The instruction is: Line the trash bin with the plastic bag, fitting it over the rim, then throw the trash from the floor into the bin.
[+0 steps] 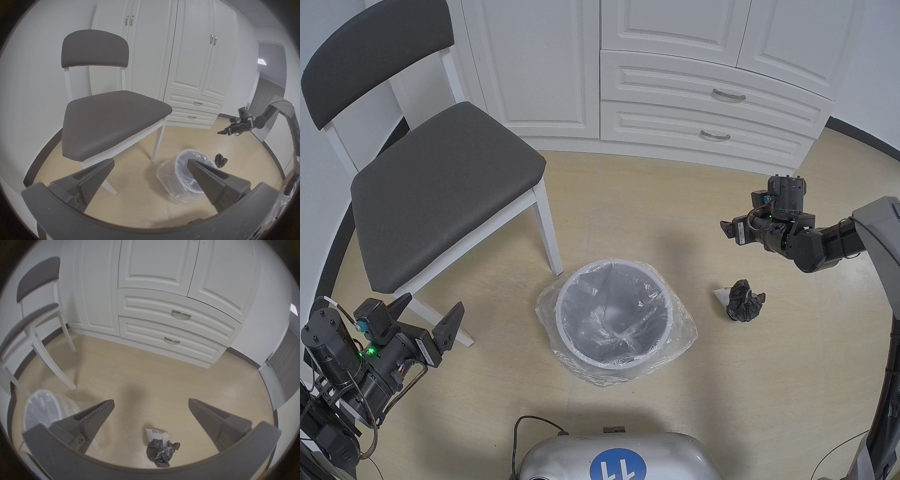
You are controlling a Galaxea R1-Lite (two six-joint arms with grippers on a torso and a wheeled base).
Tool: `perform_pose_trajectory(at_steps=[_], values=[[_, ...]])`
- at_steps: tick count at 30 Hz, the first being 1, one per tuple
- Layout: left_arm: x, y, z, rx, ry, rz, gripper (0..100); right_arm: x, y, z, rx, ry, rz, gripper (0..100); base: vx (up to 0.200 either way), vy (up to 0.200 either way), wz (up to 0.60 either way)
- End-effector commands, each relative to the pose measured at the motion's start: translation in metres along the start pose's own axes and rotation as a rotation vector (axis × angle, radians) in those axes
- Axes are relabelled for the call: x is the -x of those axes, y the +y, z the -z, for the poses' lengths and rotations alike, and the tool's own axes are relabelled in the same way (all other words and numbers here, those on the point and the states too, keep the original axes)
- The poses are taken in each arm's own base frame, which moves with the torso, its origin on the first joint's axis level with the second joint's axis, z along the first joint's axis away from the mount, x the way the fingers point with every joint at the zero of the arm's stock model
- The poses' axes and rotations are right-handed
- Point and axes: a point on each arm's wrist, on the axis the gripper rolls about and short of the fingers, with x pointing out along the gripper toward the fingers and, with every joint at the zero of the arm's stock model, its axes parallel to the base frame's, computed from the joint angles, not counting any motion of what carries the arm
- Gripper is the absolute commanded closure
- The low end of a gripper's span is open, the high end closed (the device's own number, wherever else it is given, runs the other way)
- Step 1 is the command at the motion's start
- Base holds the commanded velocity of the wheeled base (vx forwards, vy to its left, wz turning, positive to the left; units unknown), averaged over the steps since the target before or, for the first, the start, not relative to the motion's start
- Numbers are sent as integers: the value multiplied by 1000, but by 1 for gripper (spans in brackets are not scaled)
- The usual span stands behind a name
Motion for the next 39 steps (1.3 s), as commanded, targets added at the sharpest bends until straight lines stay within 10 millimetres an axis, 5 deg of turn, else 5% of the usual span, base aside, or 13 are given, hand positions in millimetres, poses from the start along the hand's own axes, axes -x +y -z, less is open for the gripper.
perform_pose_trajectory(at_steps=[1, 3, 10, 14, 20, 31, 39], values=[[4, -2, 2, 3, 11, 12, 0, -23, 11, 26, 27, 52, -3, 0, 0, 0, 0], [4, -2, 2, 1, 11, 11, 0, -22, 8, 28, 27, 58, 4, 0, 0, 0, 0], [5, -5, 3, 25, 4, -106, 0, 36, -25, 10, 57, 13, 63, 0, 0, 0, 0], [8, -14, 1, 61, -11, -113, 0, 63, -55, 17, 152, -11, 111, 0, 0, 0, 0], [10, -24, 2, 48, -7, -73, 0, 90, -78, 15, 72, -72, 55, 0, 0, 0, 0], [12, -22, 2, 104, -35, -268, 0, 102, -76, 24, -213, 109, -73, 0, 0, 0, 0], [19, -44, 4, 158, -25, -161, 0, 57, -67, 27, -217, 119, -72, 0, 0, 0, 0]])
